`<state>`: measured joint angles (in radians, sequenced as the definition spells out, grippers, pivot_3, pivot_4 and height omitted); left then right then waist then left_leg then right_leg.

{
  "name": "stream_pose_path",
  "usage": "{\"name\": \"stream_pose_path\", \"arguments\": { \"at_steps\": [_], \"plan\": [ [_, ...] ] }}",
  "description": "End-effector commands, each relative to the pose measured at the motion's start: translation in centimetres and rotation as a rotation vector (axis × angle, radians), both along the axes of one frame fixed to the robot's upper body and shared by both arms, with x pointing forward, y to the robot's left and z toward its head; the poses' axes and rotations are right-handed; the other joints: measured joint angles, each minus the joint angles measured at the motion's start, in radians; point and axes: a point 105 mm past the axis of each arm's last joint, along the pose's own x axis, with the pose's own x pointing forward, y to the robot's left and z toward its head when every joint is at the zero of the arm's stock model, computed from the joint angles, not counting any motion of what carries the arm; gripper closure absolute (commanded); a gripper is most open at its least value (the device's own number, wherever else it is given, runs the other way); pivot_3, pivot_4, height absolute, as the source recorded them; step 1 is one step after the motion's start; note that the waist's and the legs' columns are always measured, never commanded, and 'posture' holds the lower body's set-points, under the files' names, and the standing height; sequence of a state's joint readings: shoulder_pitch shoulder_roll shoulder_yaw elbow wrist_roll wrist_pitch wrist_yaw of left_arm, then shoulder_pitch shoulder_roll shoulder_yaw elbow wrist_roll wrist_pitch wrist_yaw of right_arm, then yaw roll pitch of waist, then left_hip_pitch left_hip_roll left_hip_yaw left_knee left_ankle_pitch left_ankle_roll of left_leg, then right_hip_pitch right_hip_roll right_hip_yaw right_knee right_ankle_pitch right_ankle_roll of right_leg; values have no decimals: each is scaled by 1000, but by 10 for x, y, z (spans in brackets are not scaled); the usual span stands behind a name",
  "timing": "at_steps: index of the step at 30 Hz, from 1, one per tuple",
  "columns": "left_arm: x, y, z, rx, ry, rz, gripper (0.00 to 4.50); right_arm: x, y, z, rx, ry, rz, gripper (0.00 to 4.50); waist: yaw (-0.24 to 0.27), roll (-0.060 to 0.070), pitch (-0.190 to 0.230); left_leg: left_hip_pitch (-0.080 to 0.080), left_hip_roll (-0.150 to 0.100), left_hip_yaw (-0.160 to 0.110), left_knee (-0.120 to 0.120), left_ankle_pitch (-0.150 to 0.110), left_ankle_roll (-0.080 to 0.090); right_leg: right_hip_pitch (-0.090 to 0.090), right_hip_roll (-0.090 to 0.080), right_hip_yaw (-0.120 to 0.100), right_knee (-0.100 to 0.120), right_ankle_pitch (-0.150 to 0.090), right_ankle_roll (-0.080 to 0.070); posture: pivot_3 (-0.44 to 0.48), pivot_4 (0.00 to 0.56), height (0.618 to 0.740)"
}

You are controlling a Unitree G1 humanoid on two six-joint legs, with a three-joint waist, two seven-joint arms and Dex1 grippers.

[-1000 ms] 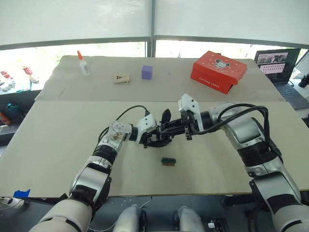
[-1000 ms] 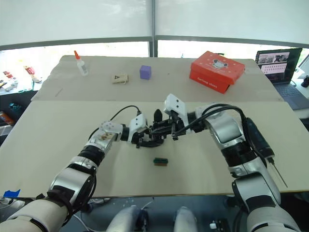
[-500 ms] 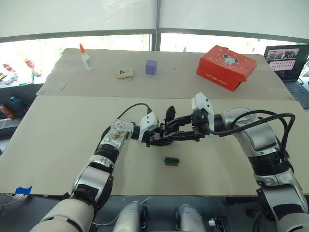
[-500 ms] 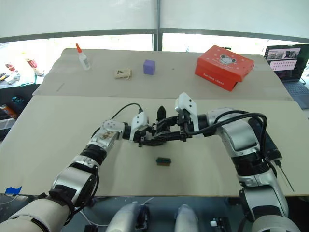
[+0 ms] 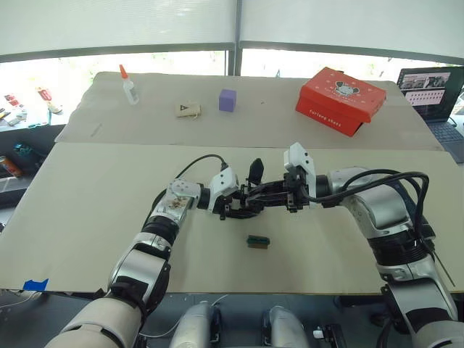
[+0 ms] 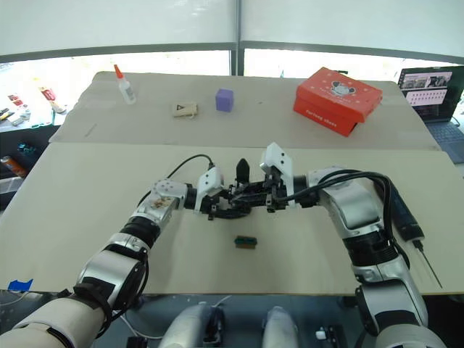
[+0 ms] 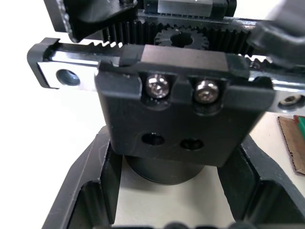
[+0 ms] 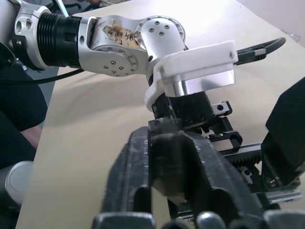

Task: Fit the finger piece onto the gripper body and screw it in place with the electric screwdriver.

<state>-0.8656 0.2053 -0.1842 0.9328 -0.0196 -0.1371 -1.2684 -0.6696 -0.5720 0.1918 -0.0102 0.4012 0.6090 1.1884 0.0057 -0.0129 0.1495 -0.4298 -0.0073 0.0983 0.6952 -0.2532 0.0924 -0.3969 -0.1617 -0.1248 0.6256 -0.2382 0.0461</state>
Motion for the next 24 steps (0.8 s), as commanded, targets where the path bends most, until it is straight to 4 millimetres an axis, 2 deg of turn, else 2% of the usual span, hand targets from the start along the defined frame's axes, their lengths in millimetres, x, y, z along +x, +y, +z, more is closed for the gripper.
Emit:
{"name": "stream_pose_path", "arguments": {
  "at_steps": [1, 4, 9, 16, 20, 24],
  "plan": [
    [-1, 1, -1, 13, -6, -11, 2210, -5, 5, 4, -36, 3, 54, 4091, -1, 0, 0, 0, 0, 0, 0, 0, 0, 0, 0, 0, 0, 0, 0, 0, 150, 740],
    [-2, -1, -1, 14, -8, -17, 2210, -5, 8, -1, -98, 30, 75, 4091, -1, 0, 0, 0, 0, 0, 0, 0, 0, 0, 0, 0, 0, 0, 0, 0, 150, 740],
    [-1, -5, 1, 8, -17, -16, 2210, 5, 12, -2, -146, -5, 60, 4091, -1, 0, 0, 0, 0, 0, 0, 0, 0, 0, 0, 0, 0, 0, 0, 0, 150, 740],
    [-2, -5, 1, 2, -18, -14, 2210, 9, 7, -4, -208, -61, 82, 4091, -2, 0, 0, 0, 0, 0, 1, 0, 0, 0, 1, 0, 1, 0, 0, 0, 150, 740],
    [-2, -4, -1, 3, -16, -12, 2210, 7, 7, 6, -199, -78, 106, 4091, -1, 0, 0, 0, 0, 1, 1, 0, 0, 0, 1, 0, 1, 0, 0, 0, 150, 740],
    [-2, -4, -1, 3, -16, -10, 2210, 3, 6, 7, -218, -94, 138, 4091, 2, 0, 0, 0, 0, 1, 1, 0, 0, 0, 1, 0, 1, 0, 0, 0, 150, 740]
  ]
}}
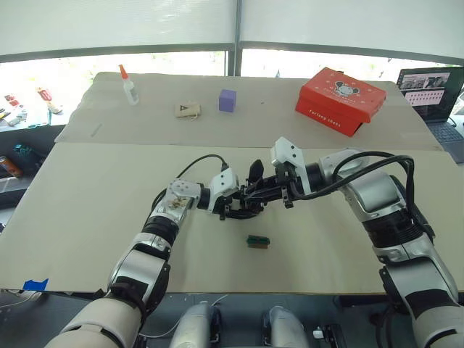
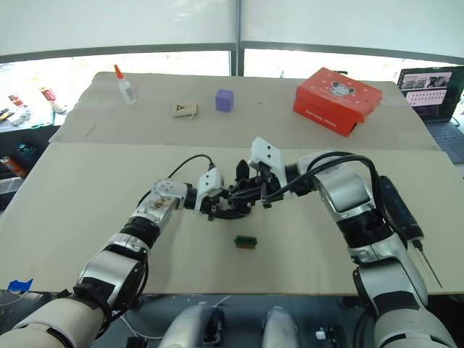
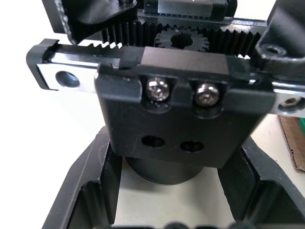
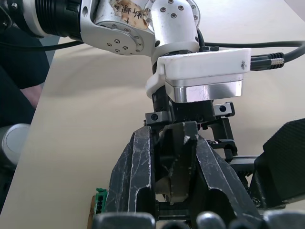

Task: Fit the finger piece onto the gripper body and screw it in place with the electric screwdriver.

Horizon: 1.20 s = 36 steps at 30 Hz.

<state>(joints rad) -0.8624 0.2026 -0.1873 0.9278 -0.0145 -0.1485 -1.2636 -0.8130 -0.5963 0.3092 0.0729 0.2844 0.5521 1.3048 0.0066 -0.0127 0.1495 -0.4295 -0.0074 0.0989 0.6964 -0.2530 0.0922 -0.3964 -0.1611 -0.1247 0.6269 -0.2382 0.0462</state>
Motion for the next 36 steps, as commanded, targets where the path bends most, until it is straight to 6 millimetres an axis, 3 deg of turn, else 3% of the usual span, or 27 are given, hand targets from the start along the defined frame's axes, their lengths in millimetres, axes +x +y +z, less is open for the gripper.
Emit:
{"name": "stream_pose_path", "arguments": {
  "at_steps": [1, 15, 30, 36],
  "plan": [
    [-1, -3, 0, 1, -3, -4, 2210, -4, -2, 2, -39, -20, 31, 4091, 2, 0, 0, 0, 0, 0, 0, 0, 0, 0, 0, 0, 0, 0, 0, 0, 150, 740],
    [0, -3, 1, 3, -4, -1, 2210, -3, -2, 13, -4, -43, 6, 4091, 3, 0, 0, 0, 0, 0, 0, 0, 0, 0, 0, 0, 0, 0, 0, 0, 150, 740],
    [0, -3, 2, -2, -5, -3, 2210, 8, 2, 1, -58, -111, 12, 4091, 0, 0, 0, 0, 0, 1, 1, 0, 0, 0, 1, 0, 1, 0, 0, 0, 150, 740],
    [1, -2, 3, -3, -8, 3, 2210, -1, -2, -3, -104, -76, 63, 4091, 1, 0, 0, 0, 0, 1, 2, 0, 0, 0, 1, 0, 2, 0, 0, 0, 150, 740]
  ]
}}
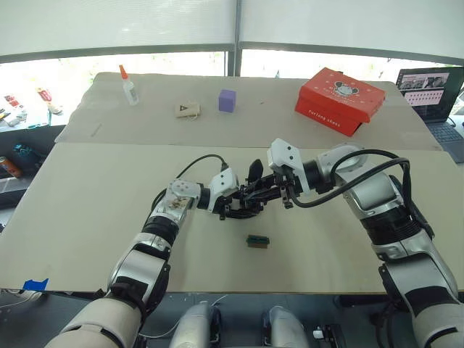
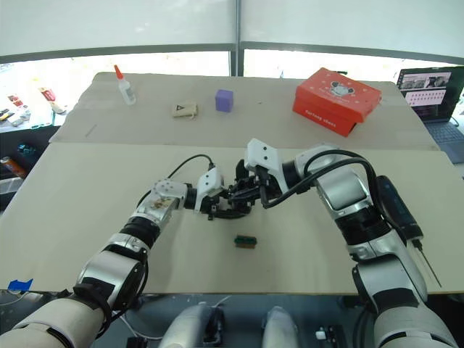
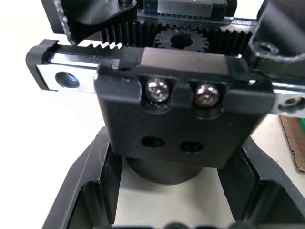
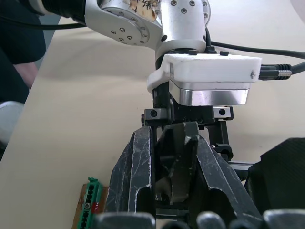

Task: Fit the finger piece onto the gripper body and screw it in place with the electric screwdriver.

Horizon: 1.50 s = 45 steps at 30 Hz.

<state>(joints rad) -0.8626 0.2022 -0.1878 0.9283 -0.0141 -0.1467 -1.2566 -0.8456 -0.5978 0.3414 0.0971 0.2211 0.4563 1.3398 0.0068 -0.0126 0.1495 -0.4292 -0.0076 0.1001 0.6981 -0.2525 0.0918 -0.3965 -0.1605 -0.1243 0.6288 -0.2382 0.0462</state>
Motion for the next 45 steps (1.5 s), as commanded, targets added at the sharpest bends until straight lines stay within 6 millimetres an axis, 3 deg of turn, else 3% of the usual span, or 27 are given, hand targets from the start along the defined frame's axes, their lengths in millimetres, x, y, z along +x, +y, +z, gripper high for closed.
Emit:
{"name": "stream_pose_path", "arguments": {
  "at_steps": [1, 11, 23, 33, 38, 45],
  "plan": [
    [1, -2, 3, -3, -7, -3, 2210, -4, -5, -5, -44, 14, 5, 4091, 1, 0, 0, 0, 0, 0, 0, 0, 0, 0, 0, 0, 0, 0, 0, 0, 150, 740],
    [3, -3, 6, -2, -13, -3, 2210, 0, -9, -9, -75, 10, -19, 4091, 2, 0, 0, 0, 0, 0, 1, 0, 0, 0, 0, 0, 0, 0, 0, 0, 150, 740],
    [5, -4, 8, -4, -15, 2, 2210, -11, 7, -15, -155, 114, 11, 4091, 2, 0, 0, 0, 0, 0, 1, 0, 0, 0, 0, 0, 0, 0, 0, 0, 150, 740],
    [5, -4, 7, -10, -14, 8, 2210, 2, 6, -28, -253, 107, -89, 4091, -2, 0, 0, 4, 0, 0, 1, 0, 0, 3, 0, 1, 1, 0, 0, 0, 150, 740],
    [5, -4, 6, -12, -14, 10, 2211, 9, 6, -30, -195, 201, -238, 4091, -9, 1, -1, 6, 1, -1, 1, 0, 0, 6, 0, 1, 1, 0, 0, 0, 150, 740],
    [5, -2, 6, -12, -14, 14, 2210, 11, -12, -41, -215, 179, -302, 4091, -9, 1, -1, 7, 1, -3, 1, 0, 0, 6, -1, 0, 1, 0, 0, 0, 150, 740]
  ]
}}
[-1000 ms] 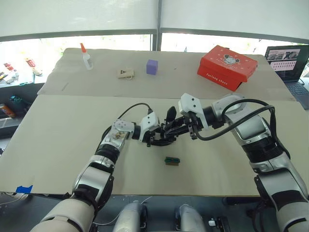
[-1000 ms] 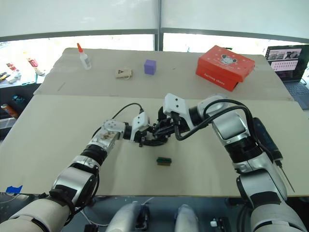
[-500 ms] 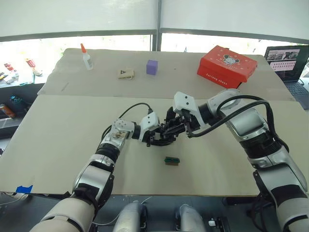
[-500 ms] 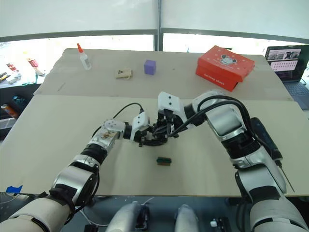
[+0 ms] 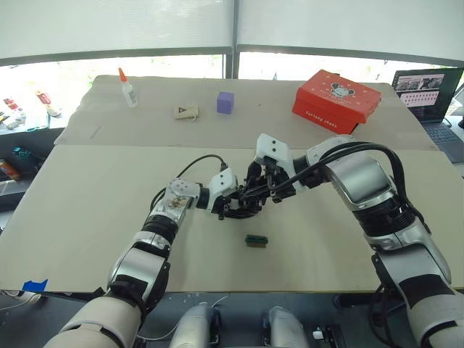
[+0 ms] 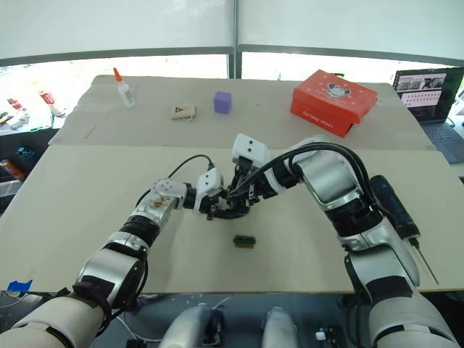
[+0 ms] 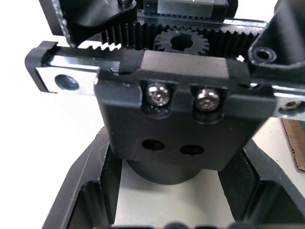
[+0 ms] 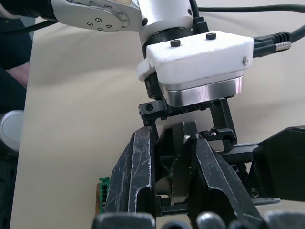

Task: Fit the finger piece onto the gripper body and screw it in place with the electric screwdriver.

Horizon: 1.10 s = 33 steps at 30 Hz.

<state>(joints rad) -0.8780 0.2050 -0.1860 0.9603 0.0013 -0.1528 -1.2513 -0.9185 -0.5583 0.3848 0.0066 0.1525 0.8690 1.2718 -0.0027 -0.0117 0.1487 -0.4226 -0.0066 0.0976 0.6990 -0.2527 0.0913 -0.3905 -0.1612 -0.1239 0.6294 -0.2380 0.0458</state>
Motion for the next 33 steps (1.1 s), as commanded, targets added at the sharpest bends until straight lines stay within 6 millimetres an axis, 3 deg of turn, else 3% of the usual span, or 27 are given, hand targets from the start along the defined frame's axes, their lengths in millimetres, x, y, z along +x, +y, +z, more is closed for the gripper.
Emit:
{"name": "stream_pose_path", "arguments": {
  "at_steps": [1, 4, 11, 16, 22, 29, 33],
  "plan": [
    [2, -5, 8, -32, -18, 2, 2211, 8, -23, -39, -126, 7, -84, 4091, 2, 0, 0, 0, 0, 0, 0, 0, 0, 0, 0, 0, 0, 0, 0, 0, 150, 740],
    [2, -4, 7, -31, -18, 1, 2211, 6, -27, -46, -167, -71, 17, 4091, 2, 0, 0, 1, 0, 0, 0, 0, 0, 1, 0, 0, 0, 0, 0, 0, 150, 740],
    [1, -4, 7, -29, -18, -1, 2211, 2, -17, -47, -143, 8, 80, 4091, 2, 0, 0, 3, 0, 0, 0, 0, 0, 2, 0, 0, 0, 0, 0, 0, 150, 740],
    [1, -3, 7, -28, -17, 0, 2210, 2, -9, -48, -125, 99, 21, 4091, -2, 0, -1, 4, 1, 0, 0, 0, 0, 2, 0, 0, 0, 0, 0, 0, 150, 740],
    [2, -2, 8, -31, -20, 7, 2211, 3, -13, -47, -118, 126, -91, 4091, -3, 0, -2, 4, 1, 0, -1, 0, 0, 1, -1, 0, 0, 0, 0, 0, 150, 740],
    [3, -1, 8, -30, -22, 12, 2211, 2, -24, -52, -139, 93, -171, 4091, -2, 0, -2, 3, 1, 0, -2, 0, -1, 1, -1, 0, -1, 0, 0, 0, 150, 740],
    [4, -2, 9, -32, -23, 13, 2211, 10, -25, -51, -147, 43, -125, 4091, -3, 0, -2, 3, 0, 0, -3, 0, 0, 1, -1, 0, -1, 0, 0, 0, 150, 740]
  ]
}}
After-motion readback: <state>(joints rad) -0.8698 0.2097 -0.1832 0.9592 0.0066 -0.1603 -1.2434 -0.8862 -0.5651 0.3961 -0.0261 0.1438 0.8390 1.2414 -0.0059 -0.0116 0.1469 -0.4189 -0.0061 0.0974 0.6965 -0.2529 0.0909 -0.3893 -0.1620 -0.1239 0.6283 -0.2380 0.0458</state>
